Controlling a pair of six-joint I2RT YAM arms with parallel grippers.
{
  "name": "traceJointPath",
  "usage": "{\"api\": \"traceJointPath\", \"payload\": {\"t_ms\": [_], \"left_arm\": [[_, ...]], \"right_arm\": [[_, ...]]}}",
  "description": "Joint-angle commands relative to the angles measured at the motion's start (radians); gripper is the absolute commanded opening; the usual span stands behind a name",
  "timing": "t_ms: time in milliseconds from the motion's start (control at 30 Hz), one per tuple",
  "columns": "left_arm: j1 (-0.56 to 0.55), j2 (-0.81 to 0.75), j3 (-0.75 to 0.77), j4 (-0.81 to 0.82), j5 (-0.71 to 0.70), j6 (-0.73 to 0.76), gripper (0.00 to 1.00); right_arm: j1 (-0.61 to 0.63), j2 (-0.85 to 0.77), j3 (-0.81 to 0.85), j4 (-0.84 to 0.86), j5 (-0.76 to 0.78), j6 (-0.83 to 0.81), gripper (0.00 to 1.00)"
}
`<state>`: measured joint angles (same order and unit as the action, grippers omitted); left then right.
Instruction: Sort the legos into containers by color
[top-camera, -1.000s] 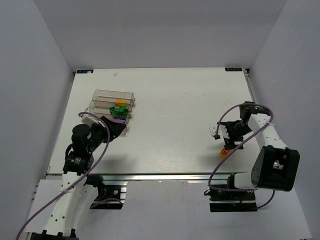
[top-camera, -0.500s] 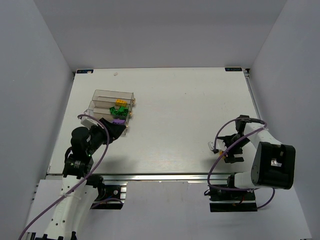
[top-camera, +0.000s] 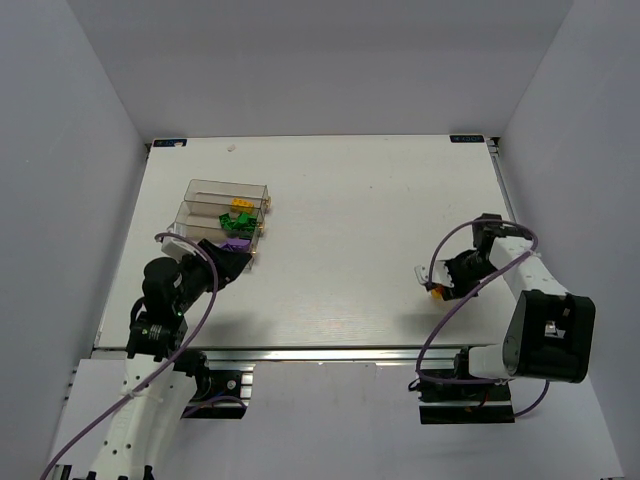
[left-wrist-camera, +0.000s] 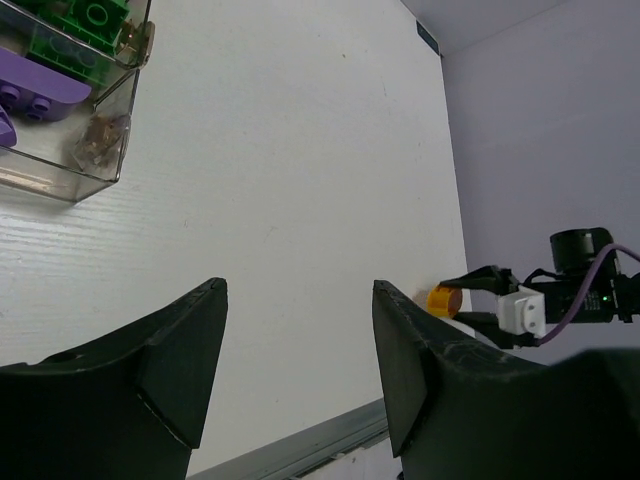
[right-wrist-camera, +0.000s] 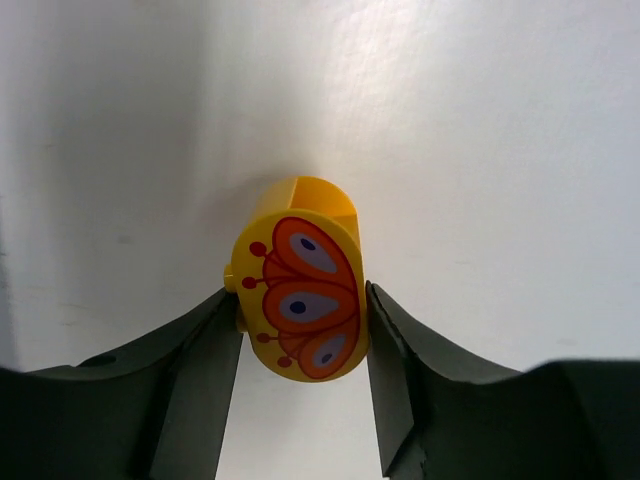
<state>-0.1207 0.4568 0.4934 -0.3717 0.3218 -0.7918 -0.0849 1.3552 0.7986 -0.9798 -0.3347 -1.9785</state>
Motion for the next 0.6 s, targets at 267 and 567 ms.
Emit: {"api": "traceJointPath", "payload": {"t_ms": [267, 567], "left_arm": [[0.004, -0.055, 0.013, 0.004, -0.046, -0.044, 0.7], [0.004, -0.093, 0.117, -0.179, -0.174, -0.046, 0.7]], "right_arm": [[0.44, 0.16, 0.298, 0.467, -0.529, 0.397, 0.0], [0.738, 0.914, 1.331, 0.733, -0.255, 1.595, 0.0]]}}
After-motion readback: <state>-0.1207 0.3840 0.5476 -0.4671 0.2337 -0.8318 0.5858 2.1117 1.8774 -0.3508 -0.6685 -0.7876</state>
